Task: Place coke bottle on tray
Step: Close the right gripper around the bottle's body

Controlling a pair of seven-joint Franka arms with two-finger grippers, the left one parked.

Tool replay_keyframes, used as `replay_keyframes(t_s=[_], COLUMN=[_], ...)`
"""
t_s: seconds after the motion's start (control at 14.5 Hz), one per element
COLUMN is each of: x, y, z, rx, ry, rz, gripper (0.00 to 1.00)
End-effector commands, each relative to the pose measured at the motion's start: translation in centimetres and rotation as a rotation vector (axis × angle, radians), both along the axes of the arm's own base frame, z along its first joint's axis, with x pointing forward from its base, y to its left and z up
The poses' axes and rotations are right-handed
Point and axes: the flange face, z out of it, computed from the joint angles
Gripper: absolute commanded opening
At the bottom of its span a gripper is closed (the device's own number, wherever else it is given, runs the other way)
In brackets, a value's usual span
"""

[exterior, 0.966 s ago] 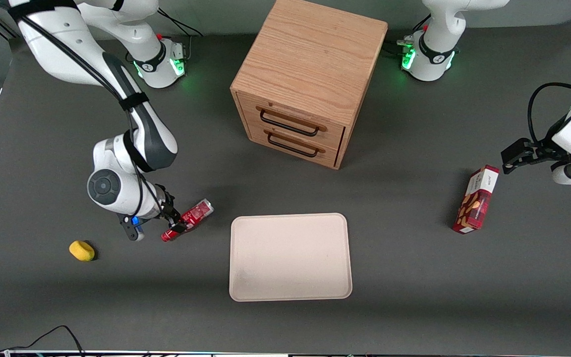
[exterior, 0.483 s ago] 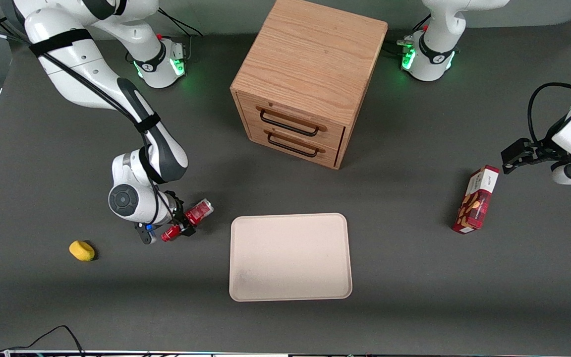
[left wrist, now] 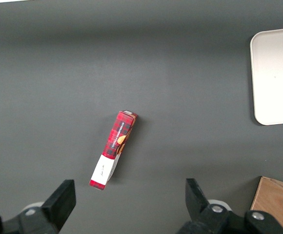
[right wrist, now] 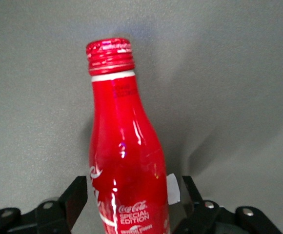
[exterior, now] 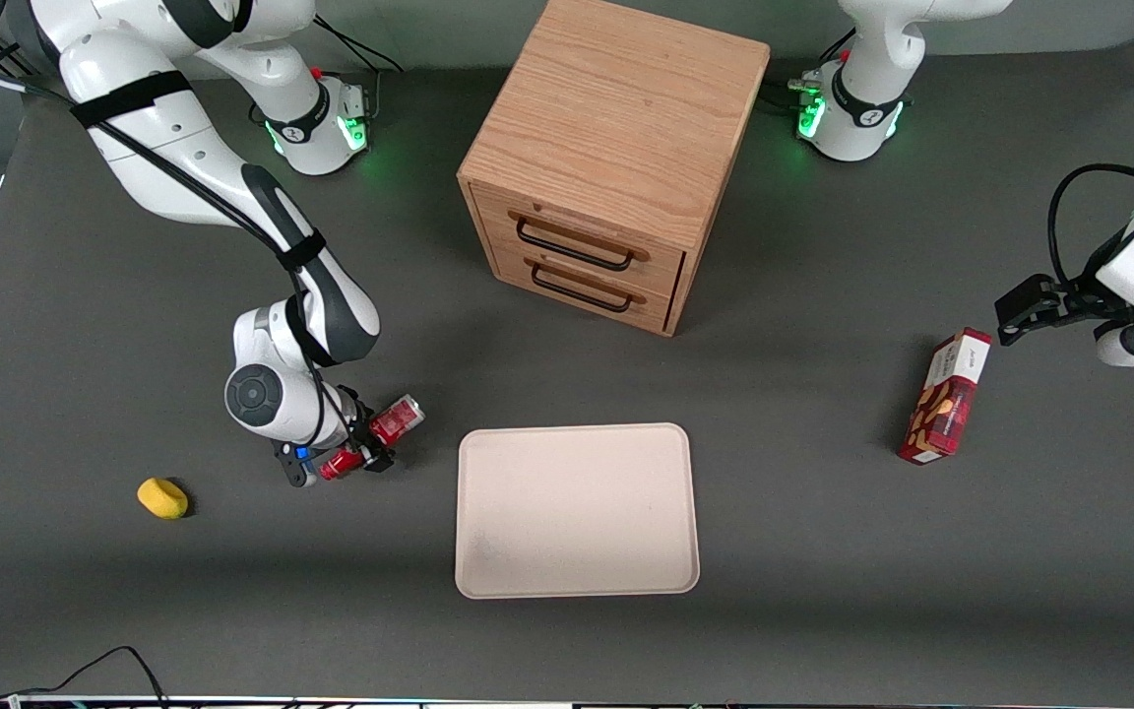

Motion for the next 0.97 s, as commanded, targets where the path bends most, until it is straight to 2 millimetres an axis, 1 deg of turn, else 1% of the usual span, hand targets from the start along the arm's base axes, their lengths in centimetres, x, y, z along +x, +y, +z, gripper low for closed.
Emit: replay_keyframes(t_s=[0.0,0.07,0.21,0.28,0.34,0.48,0.55,0.62,0.69,0.76,0.9], x=[0.0,0.1,0.4,0.8,1.4,2.9,4.2,4.7,5.3,5.4,6.5], y=[0.5,0.6,1.0,1.3,1.6,3.4,4.3,6.6,8.0,10.1,13.3], z=[0.4,0.9,2.6,3.9,5.5,9.2,11.8,13.5,14.8,15.4,16.9], rx=[-0.013,-0.013,-0.006,0.000,-0.002,-0.024,-0.046,-0.057,-0.066,-0.084,-0.118], ry=[-0.018,-0.024,-0.045,-0.065,-0.076,-0.095,-0.122,-0.148,-0.180,-0.212,-0.278], rz=[-0.011,-0.014,-0.002,0.010,0.020,0.076,0.114,0.163,0.194,0.250,0.485], gripper=[0.48,0.35,0.15,0.06,0.00,0.00,0.00,0.00,0.00,0.00,0.00])
